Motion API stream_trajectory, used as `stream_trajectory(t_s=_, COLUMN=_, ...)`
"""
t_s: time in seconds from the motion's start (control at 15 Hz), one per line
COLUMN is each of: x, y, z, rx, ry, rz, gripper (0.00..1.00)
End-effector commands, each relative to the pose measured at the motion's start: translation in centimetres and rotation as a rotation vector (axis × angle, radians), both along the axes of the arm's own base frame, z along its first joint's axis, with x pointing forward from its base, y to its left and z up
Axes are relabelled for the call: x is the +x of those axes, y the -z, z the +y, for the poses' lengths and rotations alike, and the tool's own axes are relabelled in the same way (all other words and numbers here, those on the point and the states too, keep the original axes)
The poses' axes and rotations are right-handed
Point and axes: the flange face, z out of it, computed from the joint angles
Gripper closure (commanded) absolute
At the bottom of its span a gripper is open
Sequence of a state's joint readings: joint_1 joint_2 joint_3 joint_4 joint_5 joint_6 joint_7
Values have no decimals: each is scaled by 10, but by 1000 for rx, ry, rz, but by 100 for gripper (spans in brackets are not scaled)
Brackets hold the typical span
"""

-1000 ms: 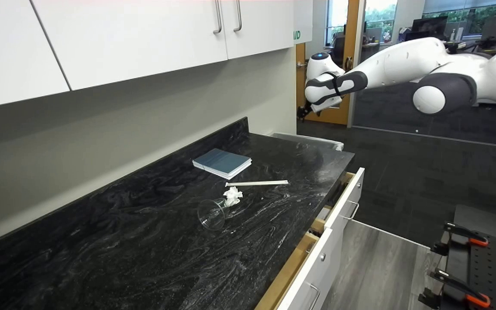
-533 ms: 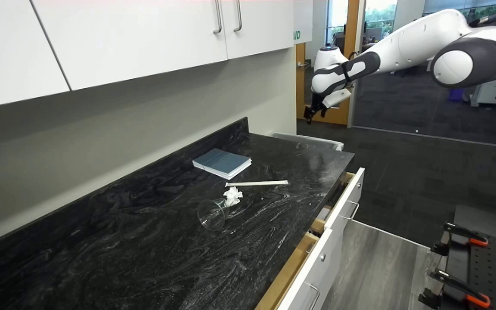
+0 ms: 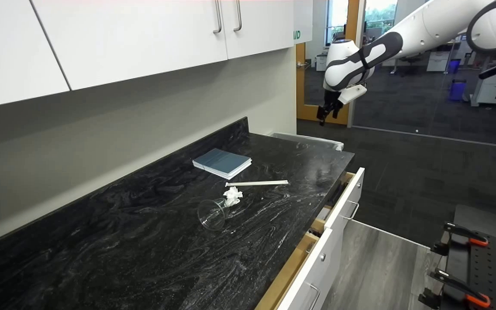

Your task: Put the paper in the bin

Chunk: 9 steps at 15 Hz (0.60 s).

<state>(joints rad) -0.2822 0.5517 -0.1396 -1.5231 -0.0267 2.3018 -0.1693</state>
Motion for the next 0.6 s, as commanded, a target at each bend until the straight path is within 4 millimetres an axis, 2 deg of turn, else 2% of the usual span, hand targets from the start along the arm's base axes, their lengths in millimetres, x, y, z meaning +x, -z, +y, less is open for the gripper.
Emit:
stream_trajectory(t_s=0.0, x=-46, y=-16, z=15, rx=6, ry=-23, rz=-27, gripper=0)
stream_trajectory(t_s=0.27, x=-89, y=-23, z=28, rx=8, ry=-11, rz=-46, gripper=0)
stream_trajectory(t_s=0.53, x=-141, y=-29, z=45, rx=21, ry=-9, rz=-57, gripper=0)
